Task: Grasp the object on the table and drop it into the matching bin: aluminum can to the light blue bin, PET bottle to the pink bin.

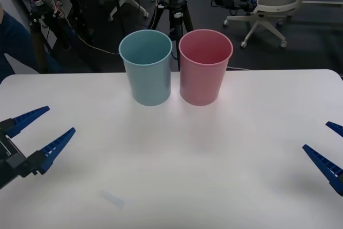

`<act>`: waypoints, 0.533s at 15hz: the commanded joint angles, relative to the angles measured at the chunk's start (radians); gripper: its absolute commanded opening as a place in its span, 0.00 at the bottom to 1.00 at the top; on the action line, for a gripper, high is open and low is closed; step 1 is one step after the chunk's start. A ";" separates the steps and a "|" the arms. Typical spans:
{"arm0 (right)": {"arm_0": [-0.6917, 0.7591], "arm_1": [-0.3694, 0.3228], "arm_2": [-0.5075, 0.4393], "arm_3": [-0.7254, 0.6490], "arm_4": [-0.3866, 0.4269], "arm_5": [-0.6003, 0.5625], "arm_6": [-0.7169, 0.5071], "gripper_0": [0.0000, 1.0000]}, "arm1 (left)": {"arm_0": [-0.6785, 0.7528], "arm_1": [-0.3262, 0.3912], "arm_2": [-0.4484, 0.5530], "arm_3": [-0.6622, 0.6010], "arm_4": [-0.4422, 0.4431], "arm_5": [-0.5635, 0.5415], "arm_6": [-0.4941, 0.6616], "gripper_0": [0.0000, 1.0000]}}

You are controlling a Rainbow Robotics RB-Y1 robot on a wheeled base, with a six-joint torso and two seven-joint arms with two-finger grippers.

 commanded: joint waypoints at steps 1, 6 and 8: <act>0.000 0.000 0.000 0.000 0.000 0.000 0.000 1.00 | 0.090 -0.001 0.005 -0.024 0.051 -0.012 -0.010 1.00; 0.000 0.000 0.000 0.000 0.000 0.000 0.000 1.00 | 0.190 -0.003 0.058 -0.024 0.082 -0.025 -0.029 1.00; 0.000 0.000 0.000 0.000 0.000 0.000 0.000 1.00 | 0.208 -0.003 0.076 -0.024 0.085 -0.028 -0.029 1.00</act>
